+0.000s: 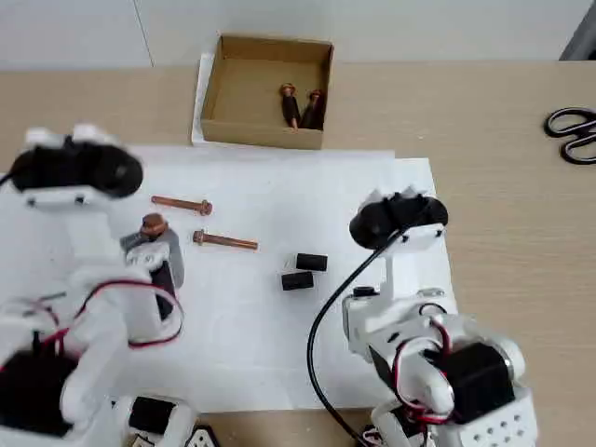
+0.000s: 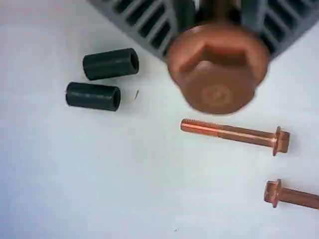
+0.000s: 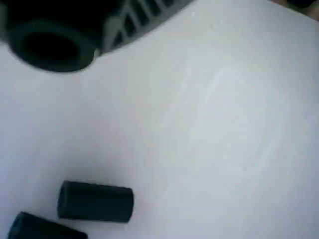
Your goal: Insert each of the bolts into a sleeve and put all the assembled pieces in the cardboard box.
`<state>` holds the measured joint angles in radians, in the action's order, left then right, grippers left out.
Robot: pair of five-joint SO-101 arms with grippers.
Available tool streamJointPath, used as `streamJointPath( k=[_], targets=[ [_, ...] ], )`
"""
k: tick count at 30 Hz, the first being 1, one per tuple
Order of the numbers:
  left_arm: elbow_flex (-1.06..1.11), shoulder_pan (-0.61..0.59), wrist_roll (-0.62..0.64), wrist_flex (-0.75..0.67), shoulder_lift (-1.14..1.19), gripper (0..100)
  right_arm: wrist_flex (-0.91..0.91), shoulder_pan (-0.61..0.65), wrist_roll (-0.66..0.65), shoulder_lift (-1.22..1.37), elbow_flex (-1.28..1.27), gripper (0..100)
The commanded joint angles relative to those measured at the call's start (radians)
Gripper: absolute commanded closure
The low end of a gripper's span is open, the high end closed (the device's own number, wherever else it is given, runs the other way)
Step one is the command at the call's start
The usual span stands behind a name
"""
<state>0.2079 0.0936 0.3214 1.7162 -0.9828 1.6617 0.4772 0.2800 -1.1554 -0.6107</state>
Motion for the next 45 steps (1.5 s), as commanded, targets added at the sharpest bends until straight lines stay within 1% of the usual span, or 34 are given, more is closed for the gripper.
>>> streamJointPath(
  k=[1, 4, 9, 12, 14, 16, 20, 24, 30, 33, 37, 39, 43, 45],
  targets=[
    [0.085, 0.006, 0.058, -0.058, -0.106, 100, -0.016, 0.047, -0.032, -0.053, -0.026, 99.7],
    [0.183, 0.006, 0.087, -0.1, -0.199, 100, -0.039, 0.111, -0.037, -0.116, -0.08, 99.7],
    [0.351, 0.006, 0.087, -0.216, -0.377, 100, -0.116, 0.213, -0.038, -0.228, -0.166, 99.7],
    [0.44, 0.006, 0.087, -0.262, -0.48, 100, -0.166, 0.268, -0.038, -0.295, -0.224, 99.7],
    [0.49, 0.006, 0.092, -0.285, -0.542, 100, -0.222, 0.277, -0.038, -0.332, -0.255, 99.7],
    [0.536, 0.006, 0.133, -0.304, -0.597, 100, -0.289, 0.28, -0.048, -0.364, -0.305, 99.7],
    [0.616, 0.008, 0.21, -0.338, -0.684, 100, -0.432, 0.282, -0.123, -0.421, -0.436, 99.7],
    [0.668, 0.008, 0.215, -0.371, -0.741, 100, -0.535, 0.3, -0.166, -0.473, -0.522, 99.7],
    [0.731, 0.008, 0.215, -0.391, -0.763, 100, -0.613, 0.447, -0.167, -0.492, -0.629, 99.7],
    [0.742, 0.008, 0.215, -0.402, -0.763, 100, -0.659, 0.466, -0.167, -0.492, -0.674, 99.7],
    [0.766, 0.009, 0.216, -0.474, -0.763, 100, -0.697, 0.466, -0.167, -0.484, -0.68, 99.7],
    [0.797, 0.048, 0.216, -0.514, -0.763, 100, -0.694, 0.466, -0.167, -0.484, -0.68, 99.7],
    [0.86, 0.224, 0.216, -0.58, -0.764, 100, -0.696, 0.466, -0.167, -0.484, -0.68, 99.7],
    [0.88, 0.25, 0.216, -0.629, -0.764, 100, -0.696, 0.466, -0.167, -0.484, -0.68, 99.7]
  ],
)
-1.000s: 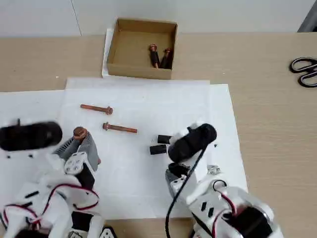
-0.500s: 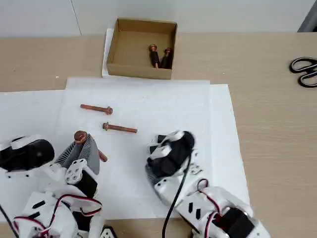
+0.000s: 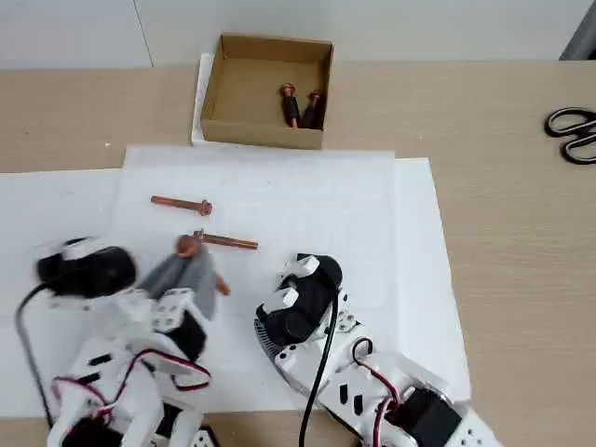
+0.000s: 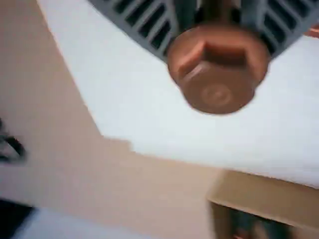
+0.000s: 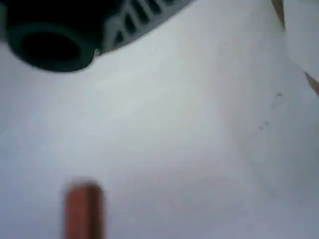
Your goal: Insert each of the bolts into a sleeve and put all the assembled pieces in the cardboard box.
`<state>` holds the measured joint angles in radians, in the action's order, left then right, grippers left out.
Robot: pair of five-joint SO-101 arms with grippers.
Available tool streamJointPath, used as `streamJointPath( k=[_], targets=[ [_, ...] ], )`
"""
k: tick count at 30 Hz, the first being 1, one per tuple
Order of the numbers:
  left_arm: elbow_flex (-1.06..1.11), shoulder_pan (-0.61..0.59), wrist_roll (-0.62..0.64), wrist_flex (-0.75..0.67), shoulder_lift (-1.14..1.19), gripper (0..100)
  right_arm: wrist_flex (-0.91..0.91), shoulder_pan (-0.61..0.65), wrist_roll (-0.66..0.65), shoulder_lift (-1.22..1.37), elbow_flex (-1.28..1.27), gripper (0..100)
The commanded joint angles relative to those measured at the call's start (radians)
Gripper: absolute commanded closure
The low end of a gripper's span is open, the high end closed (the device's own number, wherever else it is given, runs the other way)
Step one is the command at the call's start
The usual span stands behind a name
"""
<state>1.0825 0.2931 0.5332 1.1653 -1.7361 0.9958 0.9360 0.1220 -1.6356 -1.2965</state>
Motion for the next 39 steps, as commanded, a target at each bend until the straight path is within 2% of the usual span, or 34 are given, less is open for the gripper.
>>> streamJointPath(
  k=[1, 6, 16, 27, 39],
  targets=[
    [0.013, 0.054, 0.005, -0.104, -0.011, 100, -0.03, 0.007, -0.009, -0.004, 0.006, 99.7],
    [0.065, 0.1, 0.002, -0.196, -0.011, 100, -0.03, 0.007, -0.012, -0.008, 0.006, 99.6],
    [0.094, 0.135, 0.005, -0.201, -0.011, 100, -0.03, 0.002, -0.015, -0.012, 0.006, 99.6],
    [-0.051, 0.183, 0.005, -0.005, -0.006, 100, -0.03, -0.012, -0.015, -0.012, 0.006, 99.6],
    [-0.041, 0.183, 0.006, 0.006, -0.005, 100, -0.03, -0.005, -0.014, -0.013, 0.023, 99.6]
  ],
)
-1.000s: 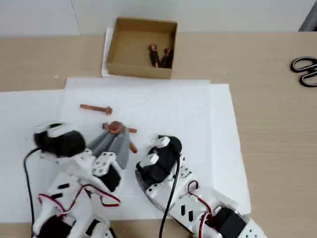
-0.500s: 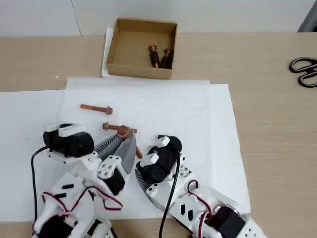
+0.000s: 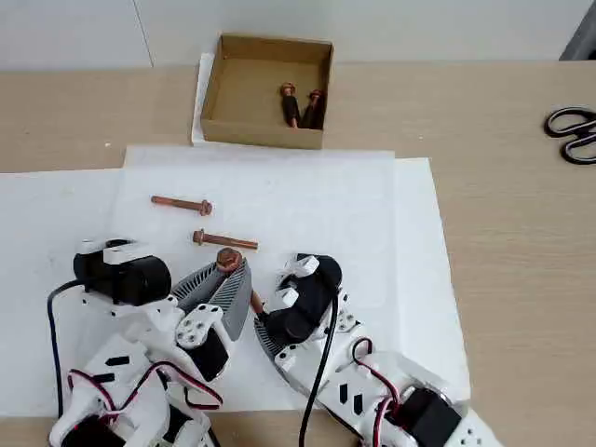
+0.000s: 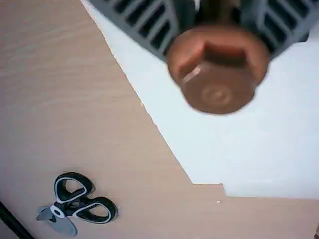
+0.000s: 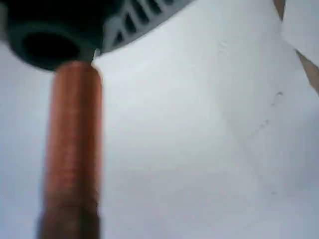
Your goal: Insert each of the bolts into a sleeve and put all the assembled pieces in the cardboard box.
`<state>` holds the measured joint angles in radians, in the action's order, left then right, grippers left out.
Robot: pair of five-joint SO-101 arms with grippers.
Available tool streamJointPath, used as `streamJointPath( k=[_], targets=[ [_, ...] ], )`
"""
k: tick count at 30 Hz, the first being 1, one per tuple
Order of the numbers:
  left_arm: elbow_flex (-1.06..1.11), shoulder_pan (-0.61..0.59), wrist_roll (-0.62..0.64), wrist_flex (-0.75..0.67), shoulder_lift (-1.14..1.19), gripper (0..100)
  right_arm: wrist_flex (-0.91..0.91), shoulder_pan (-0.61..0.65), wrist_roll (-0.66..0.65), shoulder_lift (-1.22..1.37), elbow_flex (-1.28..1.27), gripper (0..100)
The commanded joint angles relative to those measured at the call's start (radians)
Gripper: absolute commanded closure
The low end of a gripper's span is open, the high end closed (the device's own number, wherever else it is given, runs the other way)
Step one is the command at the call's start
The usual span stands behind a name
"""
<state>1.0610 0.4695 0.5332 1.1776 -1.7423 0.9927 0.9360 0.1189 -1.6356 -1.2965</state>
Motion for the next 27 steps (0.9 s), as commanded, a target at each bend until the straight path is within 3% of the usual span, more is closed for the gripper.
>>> streamJointPath(
  k=[1, 27],
  targets=[
    [-0.015, 0.008, 0.008, -0.006, 0.002, 100, -0.027, -0.005, -0.011, -0.013, 0.034, 99.6],
    [0.028, 0.008, 0.034, -0.015, 0.0, 100, -0.048, 0.056, -0.012, -0.012, 0.095, 99.6]
  ],
)
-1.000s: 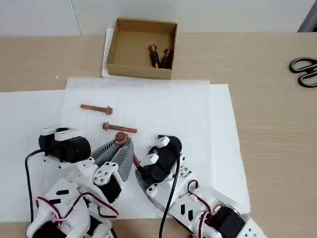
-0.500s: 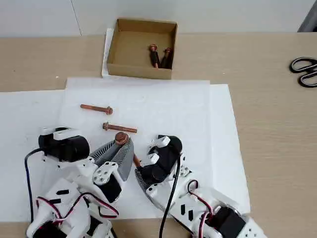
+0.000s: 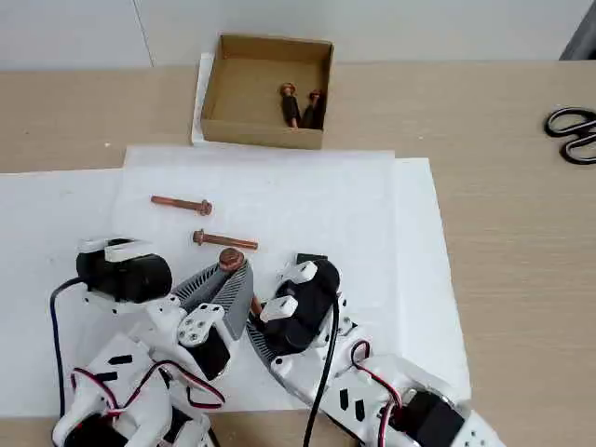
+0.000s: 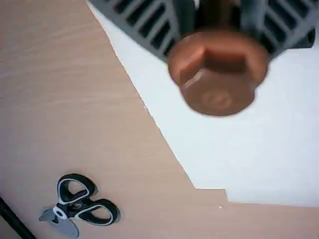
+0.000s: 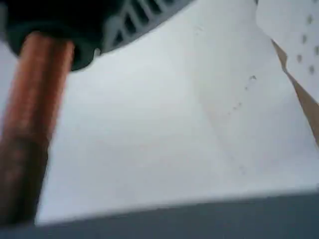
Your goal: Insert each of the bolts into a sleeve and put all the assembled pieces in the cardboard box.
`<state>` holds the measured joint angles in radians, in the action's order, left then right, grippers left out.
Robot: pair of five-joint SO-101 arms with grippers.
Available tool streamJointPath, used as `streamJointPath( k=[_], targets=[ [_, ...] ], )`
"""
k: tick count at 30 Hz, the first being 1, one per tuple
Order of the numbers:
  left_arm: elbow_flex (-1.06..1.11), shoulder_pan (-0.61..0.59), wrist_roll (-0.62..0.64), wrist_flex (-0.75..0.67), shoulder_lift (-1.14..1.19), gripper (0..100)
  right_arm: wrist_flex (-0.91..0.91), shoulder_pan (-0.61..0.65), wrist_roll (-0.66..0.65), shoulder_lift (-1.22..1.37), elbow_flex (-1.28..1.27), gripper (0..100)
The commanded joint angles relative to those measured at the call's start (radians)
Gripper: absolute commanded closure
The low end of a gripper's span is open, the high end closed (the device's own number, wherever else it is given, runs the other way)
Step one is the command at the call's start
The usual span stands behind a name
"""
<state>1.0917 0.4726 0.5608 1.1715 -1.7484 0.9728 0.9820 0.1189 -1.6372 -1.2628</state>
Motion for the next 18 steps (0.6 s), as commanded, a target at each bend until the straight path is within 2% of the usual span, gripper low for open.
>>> streamJointPath(
  k=[1, 5, 8, 13, 18],
  targets=[
    [-0.002, 0.005, 0.006, 0.002, 0.005, 100, -0.028, 0.01, -0.014, -0.01, 0.069, 99.6],
    [-0.004, 0.005, 0.002, 0.029, 0.003, 100, -0.028, 0.007, -0.021, -0.008, 0.089, 99.6],
    [-0.005, 0.008, 0.002, 0.051, 0.003, 100, -0.028, -0.019, -0.075, -0.01, 0.094, 99.6],
    [-0.007, 0.068, 0.0, 0.092, 0.003, 100, -0.03, -0.041, -0.112, -0.01, 0.126, 99.6],
    [-0.007, 0.075, -0.06, 0.129, 0.003, 100, -0.03, -0.041, -0.112, -0.01, 0.155, 99.6]
  ],
)
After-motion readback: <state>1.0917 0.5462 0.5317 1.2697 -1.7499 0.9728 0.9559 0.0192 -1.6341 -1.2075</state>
